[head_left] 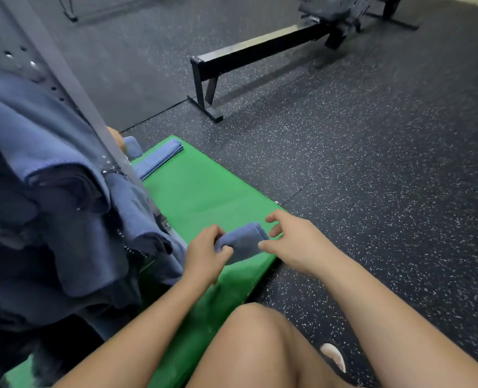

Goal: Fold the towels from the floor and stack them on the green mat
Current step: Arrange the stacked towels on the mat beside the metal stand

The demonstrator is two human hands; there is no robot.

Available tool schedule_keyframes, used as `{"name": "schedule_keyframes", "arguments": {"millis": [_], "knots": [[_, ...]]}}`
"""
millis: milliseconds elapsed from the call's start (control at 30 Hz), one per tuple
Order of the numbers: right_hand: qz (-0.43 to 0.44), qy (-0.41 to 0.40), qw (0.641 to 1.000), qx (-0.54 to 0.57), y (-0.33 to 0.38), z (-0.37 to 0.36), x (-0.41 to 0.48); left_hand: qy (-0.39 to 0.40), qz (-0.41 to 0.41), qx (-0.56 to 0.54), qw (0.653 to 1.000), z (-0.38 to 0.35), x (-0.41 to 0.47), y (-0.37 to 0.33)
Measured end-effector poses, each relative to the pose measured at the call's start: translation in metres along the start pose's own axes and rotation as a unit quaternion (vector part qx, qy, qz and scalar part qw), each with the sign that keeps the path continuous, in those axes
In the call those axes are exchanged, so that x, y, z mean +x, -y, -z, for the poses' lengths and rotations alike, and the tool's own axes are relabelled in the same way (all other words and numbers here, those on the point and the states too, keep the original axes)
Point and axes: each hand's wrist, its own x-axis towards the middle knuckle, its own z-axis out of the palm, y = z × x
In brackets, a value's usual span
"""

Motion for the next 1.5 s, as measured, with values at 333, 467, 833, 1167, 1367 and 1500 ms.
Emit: {"name": "schedule_keyframes", "arguments": {"millis": [333, 467, 833, 1167, 1367, 1500], "knots": [[0.047, -0.112, 0.98, 0.159, 0.034, -0.016, -0.061, -0.066, -0.062, -0.097, 0.991, 0.117, -0.112, -0.071], [0.091, -0.116, 0.971, 0.187, 0.051, -0.036, -0.091, -0.084, -0.065, -0.117, 0.988, 0.149, -0.149, -0.079], [0.23, -0.135, 0.936, 0.231, 0.092, -0.059, -0.14, -0.028, -0.076, -0.107, 0.991, 0.212, -0.206, -0.073], [0.346, -0.061, 0.936, 0.015, 0.147, -0.001, -0.168, 0.014, -0.151, -0.146, 0.977, 0.271, -0.196, -0.094], [0.41, -0.062, 0.907, -0.071, 0.196, 0.041, -0.178, 0.061, -0.224, -0.133, 0.964, 0.319, -0.176, -0.125], [0.41, -0.081, 0.906, -0.064, 0.226, 0.07, -0.177, 0.048, -0.206, -0.147, 0.966, 0.354, -0.163, -0.138]]}}
